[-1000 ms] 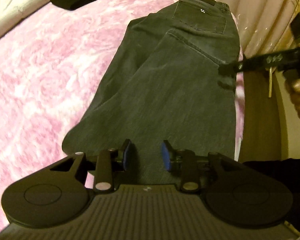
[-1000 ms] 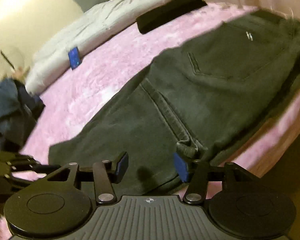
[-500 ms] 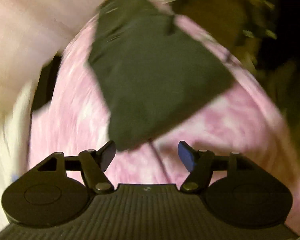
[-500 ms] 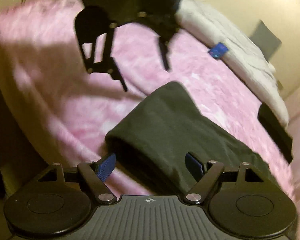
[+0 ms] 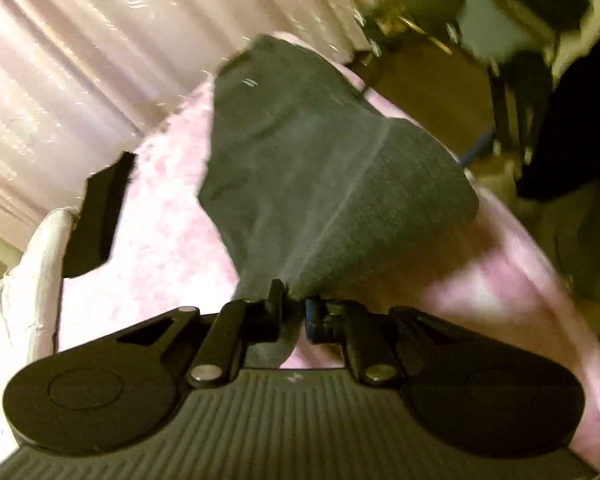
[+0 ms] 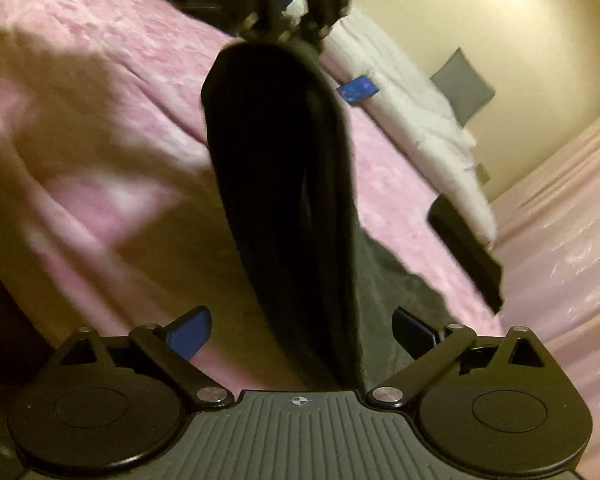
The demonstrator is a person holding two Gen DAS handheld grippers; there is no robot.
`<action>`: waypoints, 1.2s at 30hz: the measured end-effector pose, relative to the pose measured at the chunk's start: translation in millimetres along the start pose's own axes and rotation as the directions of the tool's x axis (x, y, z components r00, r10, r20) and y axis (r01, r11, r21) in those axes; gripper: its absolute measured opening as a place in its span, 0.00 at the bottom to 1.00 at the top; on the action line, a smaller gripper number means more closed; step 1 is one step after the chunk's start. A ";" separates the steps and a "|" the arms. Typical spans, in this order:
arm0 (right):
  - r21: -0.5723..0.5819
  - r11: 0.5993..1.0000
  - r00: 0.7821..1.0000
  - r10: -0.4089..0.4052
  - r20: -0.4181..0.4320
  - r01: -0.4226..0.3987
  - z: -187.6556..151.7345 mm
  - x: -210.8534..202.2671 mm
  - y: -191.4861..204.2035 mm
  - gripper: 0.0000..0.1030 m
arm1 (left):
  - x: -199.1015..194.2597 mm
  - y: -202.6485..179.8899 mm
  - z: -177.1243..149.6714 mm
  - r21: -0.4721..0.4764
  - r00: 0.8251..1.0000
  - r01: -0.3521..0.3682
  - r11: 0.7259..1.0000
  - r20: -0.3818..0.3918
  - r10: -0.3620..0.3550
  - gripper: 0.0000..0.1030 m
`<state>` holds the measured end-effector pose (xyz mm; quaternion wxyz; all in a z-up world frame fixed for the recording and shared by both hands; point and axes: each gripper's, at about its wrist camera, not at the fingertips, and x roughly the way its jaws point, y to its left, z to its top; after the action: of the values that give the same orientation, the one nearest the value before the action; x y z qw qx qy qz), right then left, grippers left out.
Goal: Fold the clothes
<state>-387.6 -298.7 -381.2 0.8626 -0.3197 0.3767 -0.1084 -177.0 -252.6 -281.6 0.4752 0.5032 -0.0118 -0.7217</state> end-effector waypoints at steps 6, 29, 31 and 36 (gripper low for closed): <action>0.214 0.973 0.996 0.077 0.034 -0.083 -10.4 6.9 -49.5 0.17 | 0.1 29.4 48.0 -0.034 0.998 0.031 0.999 -0.054 -0.033 0.07; 0.927 -0.351 0.974 0.124 0.190 -0.136 -307.7 45.4 -350.3 0.54 | 277.8 192.8 344.3 -0.229 0.974 0.155 0.961 -0.125 -0.187 0.33; 0.929 -0.352 0.984 0.087 0.158 -0.118 -308.7 37.3 -358.6 0.76 | 293.6 181.6 323.6 -0.258 0.962 0.166 0.952 -0.169 -0.214 0.33; 0.950 -0.310 0.999 -0.021 0.041 -0.045 -312.9 36.1 -385.2 0.76 | 315.5 169.6 281.3 -0.368 0.946 0.157 0.916 -0.211 -0.247 0.33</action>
<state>-566.9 -758.6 -318.3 0.7741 0.5119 0.1191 -0.3530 -283.4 -695.4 -284.4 0.4761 0.4980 0.2287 -0.6878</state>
